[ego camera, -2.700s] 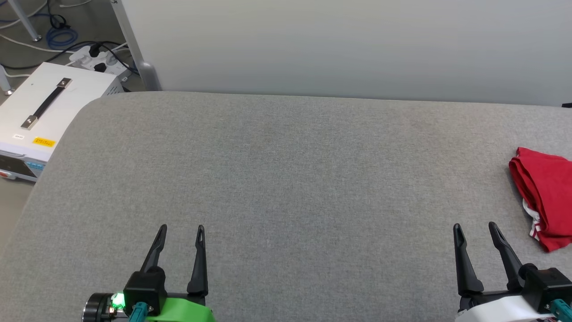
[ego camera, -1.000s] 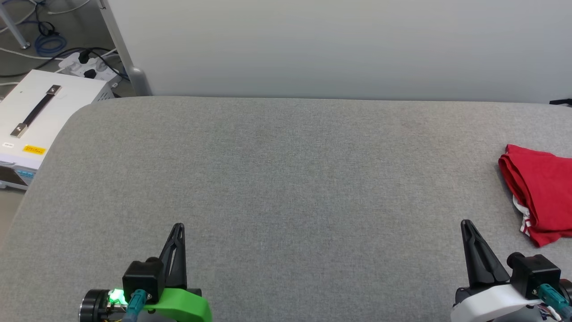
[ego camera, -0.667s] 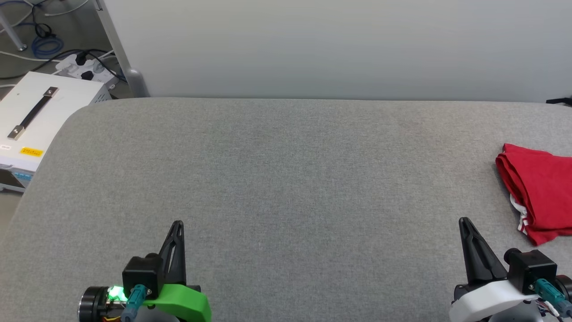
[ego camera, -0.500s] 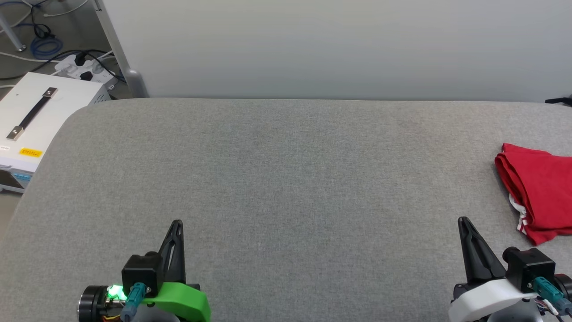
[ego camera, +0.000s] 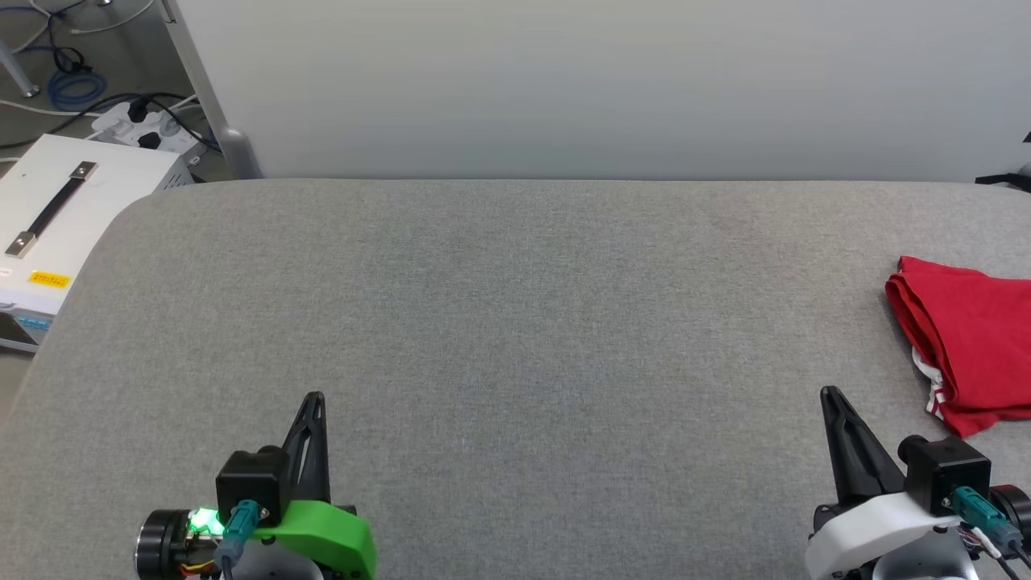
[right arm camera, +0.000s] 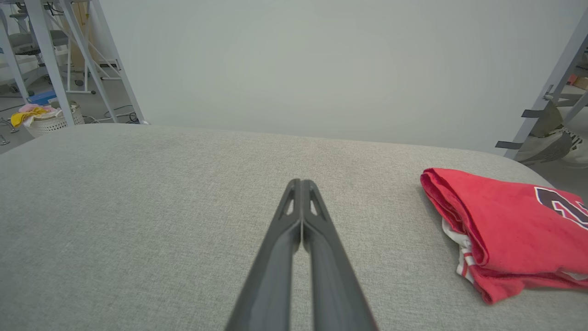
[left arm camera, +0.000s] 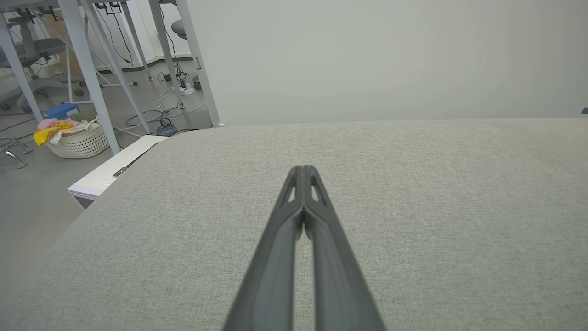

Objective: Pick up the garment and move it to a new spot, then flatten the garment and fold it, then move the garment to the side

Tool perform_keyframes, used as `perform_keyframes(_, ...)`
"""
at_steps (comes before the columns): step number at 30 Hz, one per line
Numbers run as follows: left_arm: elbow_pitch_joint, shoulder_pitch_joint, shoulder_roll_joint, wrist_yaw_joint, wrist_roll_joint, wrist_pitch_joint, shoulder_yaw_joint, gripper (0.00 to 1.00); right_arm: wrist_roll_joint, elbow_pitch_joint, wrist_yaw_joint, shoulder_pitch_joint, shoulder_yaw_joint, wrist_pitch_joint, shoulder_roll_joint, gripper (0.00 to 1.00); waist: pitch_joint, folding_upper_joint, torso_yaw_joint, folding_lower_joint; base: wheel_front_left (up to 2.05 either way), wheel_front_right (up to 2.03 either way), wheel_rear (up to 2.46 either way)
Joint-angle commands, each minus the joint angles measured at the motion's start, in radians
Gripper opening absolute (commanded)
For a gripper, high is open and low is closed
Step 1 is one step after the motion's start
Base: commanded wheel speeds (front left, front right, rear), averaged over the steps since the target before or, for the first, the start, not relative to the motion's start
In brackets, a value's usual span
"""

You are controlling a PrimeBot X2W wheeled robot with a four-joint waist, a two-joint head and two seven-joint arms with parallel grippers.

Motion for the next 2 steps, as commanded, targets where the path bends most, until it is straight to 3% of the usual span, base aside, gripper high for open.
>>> perform_keyframes(1,-0.005,-0.024,-0.005,-0.007,0.009,0.005,0.004,0.00,-0.011,0.003,0.000,-0.022,0.002,0.006,0.002,0.00,0.000,0.0000,-0.001,0.0000,0.00,0.00,0.00)
perform_keyframes(2,-0.006,-0.025,-0.005,-0.007,0.010,0.007,0.005,0.00,-0.013,0.003,0.000,-0.024,0.002,0.008,0.002,0.00,0.000,0.0000,-0.001,0.0000,0.00,0.00,0.00)
